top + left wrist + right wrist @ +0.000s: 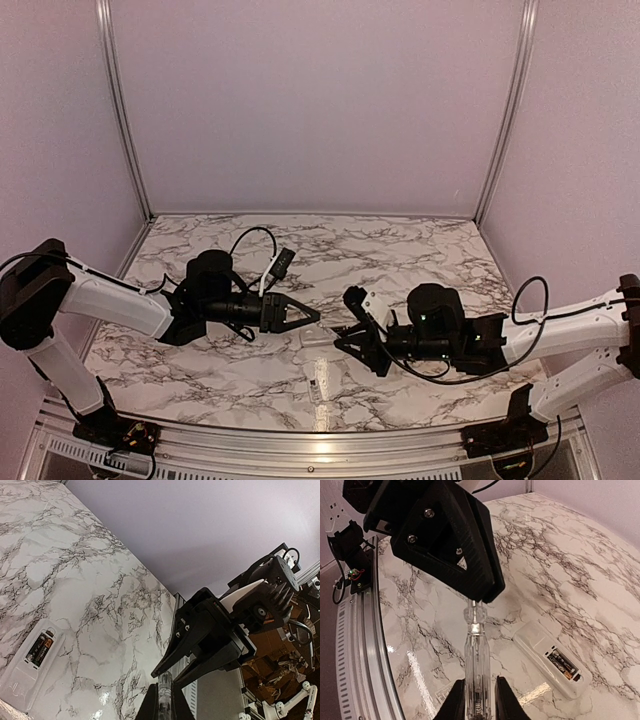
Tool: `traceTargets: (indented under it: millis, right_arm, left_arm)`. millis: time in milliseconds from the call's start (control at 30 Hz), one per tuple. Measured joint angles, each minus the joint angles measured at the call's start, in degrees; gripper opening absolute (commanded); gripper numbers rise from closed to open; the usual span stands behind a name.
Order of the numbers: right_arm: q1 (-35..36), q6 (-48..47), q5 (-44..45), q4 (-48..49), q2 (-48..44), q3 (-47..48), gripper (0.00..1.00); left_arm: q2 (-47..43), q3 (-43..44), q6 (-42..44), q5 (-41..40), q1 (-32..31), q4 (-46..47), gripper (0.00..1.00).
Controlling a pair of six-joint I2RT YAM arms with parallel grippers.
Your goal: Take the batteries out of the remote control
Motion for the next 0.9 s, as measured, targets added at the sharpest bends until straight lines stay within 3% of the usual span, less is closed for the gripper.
traceTargets:
  millis: [100, 167, 367, 900]
  right_arm:
    - [0.04, 2.1, 2.67, 0.11, 0.09, 0.0, 0.79]
    - [0.04, 4.13, 4.68, 0.42, 0.17, 0.0, 0.88]
    - [-0.68, 11.06, 4.09, 3.17, 0.22, 0.17, 0.9]
    - [-6.4, 31.32, -10.6, 25.16, 4.55, 0.17, 0.88]
  left_arm:
    - [0.0, 0.0, -0.11, -0.13, 0.0, 0.11, 0.0]
    - [-0.04, -0.02, -0.09, -0.52, 0.0, 0.11, 0.0]
    - [-1.75, -2.14, -0.09, -2.21, 0.2, 1.49, 0.0]
    - [-9.9, -11.04, -0.74, -9.94, 1.53, 10.99, 0.0]
